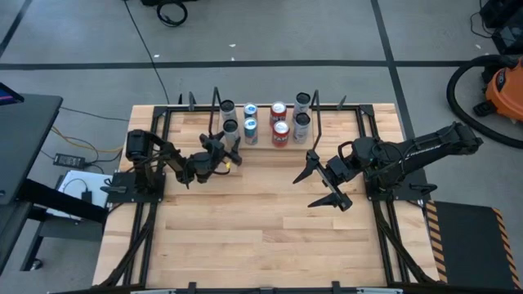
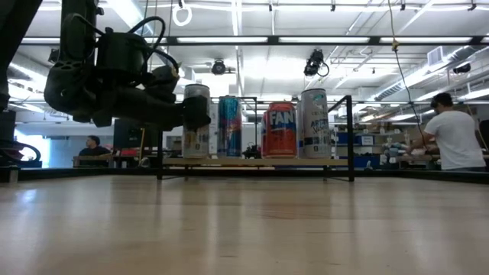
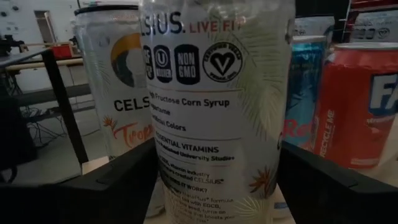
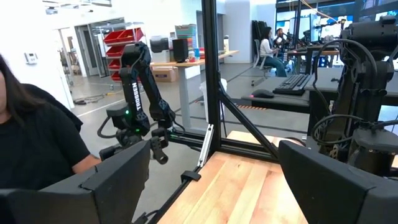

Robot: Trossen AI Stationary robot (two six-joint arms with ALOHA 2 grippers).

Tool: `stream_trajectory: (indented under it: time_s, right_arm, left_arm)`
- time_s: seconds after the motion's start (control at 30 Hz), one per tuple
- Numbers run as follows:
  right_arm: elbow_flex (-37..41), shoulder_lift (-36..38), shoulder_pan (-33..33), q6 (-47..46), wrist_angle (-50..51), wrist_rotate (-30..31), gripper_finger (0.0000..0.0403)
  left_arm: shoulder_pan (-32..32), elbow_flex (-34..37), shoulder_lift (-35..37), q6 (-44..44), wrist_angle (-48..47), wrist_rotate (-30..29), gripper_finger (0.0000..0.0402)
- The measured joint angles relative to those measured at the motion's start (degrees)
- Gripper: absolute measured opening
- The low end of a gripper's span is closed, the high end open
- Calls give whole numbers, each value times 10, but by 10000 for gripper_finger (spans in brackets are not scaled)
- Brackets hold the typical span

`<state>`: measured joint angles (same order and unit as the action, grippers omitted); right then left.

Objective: Place canned beverage on shelf
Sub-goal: Put the white yellow soda can on the shelf aligned with the other white yellow soda can

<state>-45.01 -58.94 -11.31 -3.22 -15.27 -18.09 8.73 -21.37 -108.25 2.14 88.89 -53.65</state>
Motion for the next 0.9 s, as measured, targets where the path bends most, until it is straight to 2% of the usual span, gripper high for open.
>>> stream_trajectory:
  time_s: [0.4,0.9]
  right_arm:
    - [0,0,0,0,10,0,365]
    - [0,0,0,4,13,0,365]
  left_arm:
    - [-1,0,8,16,9,-67,311]
    - [-23,0,12,18,11,-58,312]
